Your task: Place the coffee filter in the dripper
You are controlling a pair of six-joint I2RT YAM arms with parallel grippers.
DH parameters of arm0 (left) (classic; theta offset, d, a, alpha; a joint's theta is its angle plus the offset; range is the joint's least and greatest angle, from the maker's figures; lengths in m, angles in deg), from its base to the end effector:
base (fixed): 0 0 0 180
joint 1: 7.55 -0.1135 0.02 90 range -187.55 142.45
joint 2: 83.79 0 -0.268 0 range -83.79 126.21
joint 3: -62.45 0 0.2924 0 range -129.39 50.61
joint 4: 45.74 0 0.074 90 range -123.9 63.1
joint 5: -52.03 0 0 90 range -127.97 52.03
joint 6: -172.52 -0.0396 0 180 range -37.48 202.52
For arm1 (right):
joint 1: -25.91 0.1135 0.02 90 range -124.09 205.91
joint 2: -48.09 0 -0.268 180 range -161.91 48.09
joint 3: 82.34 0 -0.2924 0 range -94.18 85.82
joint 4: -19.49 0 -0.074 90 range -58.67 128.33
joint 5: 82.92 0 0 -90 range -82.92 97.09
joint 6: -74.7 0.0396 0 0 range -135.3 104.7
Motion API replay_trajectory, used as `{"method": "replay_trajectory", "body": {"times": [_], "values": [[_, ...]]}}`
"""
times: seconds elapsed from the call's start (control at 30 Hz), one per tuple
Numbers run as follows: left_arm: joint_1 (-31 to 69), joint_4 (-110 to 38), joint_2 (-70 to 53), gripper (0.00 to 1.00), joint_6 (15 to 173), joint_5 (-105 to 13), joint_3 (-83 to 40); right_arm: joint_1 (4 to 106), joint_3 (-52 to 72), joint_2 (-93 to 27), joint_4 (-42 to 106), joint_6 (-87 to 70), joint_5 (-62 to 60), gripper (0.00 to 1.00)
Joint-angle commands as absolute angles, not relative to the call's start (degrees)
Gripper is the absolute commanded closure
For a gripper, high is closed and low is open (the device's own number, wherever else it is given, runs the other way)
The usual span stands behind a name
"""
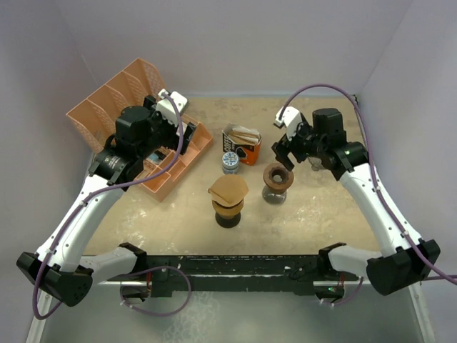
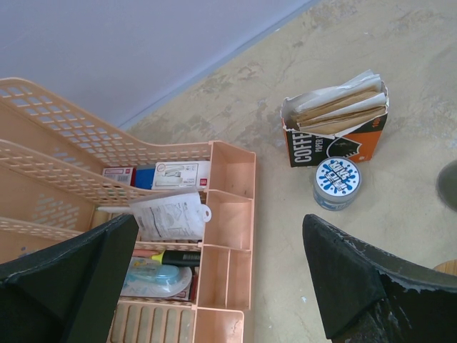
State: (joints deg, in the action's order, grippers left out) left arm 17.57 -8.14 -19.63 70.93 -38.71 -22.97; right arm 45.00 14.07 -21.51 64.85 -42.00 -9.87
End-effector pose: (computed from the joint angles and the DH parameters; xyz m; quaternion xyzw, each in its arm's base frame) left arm 0.2576 -0.1213 0.4288 0.2557 0.7585 -0.0757 0.5946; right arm 0.2852 0.1109 0.3771 -0.4020 0.7664 0.0961 0.4917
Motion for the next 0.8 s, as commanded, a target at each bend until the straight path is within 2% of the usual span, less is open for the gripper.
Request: {"method": "replay_trajectory", "body": {"times": [0.0, 0.43, 0.77], "values": [[17.3, -9.8, -21.0, 0.00, 70.6, -38.8, -24.0, 40.5, 11.6, -21.1, 63.8, -38.8, -6.0, 0.14], [17.3, -9.4, -19.3, 0.00, 71.3, -40.8, -25.3, 16.2, 12.0, -32.7, 62.0, -47.9, -8.3, 0.20], [17.3, -9.3, -19.6, 0.00, 71.0, -42.0, -25.0, 7.6, 12.3, -41.8, 60.6, -52.6, -10.8, 0.26]]}}
